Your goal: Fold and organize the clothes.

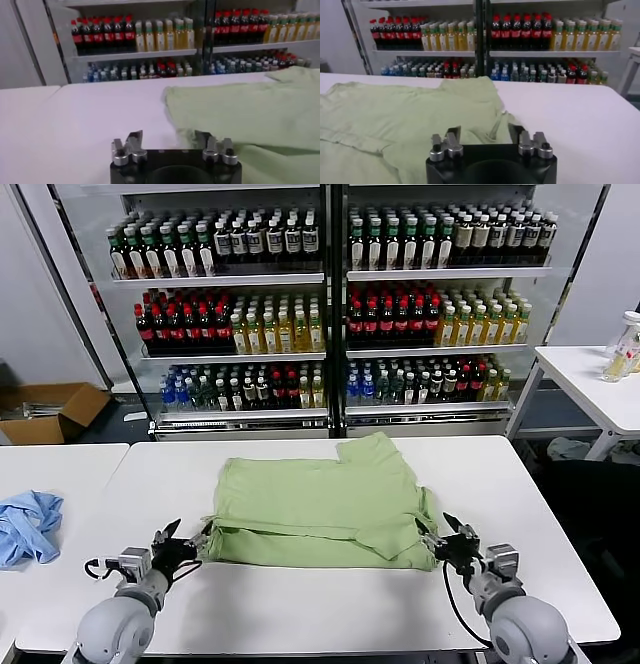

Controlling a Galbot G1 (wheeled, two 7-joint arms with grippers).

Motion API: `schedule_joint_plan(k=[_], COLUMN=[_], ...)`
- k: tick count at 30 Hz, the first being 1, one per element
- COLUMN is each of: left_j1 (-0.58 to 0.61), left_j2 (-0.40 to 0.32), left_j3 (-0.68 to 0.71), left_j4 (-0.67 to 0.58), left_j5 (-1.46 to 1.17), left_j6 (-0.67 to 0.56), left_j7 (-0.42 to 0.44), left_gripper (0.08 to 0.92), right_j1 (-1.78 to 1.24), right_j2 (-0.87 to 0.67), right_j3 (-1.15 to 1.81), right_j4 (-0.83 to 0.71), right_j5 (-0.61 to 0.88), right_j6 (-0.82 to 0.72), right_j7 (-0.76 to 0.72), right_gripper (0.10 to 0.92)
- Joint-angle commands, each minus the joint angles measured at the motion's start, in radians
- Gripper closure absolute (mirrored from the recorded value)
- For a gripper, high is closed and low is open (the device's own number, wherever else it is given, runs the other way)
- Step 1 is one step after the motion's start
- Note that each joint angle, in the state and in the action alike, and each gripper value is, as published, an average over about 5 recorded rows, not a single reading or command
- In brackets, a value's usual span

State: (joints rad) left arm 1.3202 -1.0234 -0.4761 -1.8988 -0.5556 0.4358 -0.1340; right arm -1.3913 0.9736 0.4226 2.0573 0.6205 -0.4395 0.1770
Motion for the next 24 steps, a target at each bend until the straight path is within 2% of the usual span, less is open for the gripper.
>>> schedule_joint_plan(k=[1,8,14,24], left_j1=[0.100,0.080,0.065,0.056], left_j2=[-0.020,-0.030,-0.040,-0.040], left_j3=[0.013,0.016,0.019,0.018], left_j4=[-0.102,-0.061,-0.042,-0.027], left_j5=[-0.022,-0.016,-0.014,-0.013], left_j6=[0.049,0.093,0.106,0.107], left_j7=[-0.017,-0.038,-0.043,-0.041], left_gripper=[0.213,0.178,0.197,0.467], right_j1=[-0.104,-0.086,-0.065,-0.045], right_j2=[0.023,0.048,0.057,0.059], right_j3=[0.042,-0.004,-0.025,-0.046], right_j4=[0.048,0.006,-0.016,-0.038], right_j5=[0.000,-0.013,-0.015,-0.016], right_j6=[0.000,-0.003,0.004,0.005], right_j7=[0.006,0.023,0.016,0.018], right_gripper=[0.209,0.213,0.358,0.644])
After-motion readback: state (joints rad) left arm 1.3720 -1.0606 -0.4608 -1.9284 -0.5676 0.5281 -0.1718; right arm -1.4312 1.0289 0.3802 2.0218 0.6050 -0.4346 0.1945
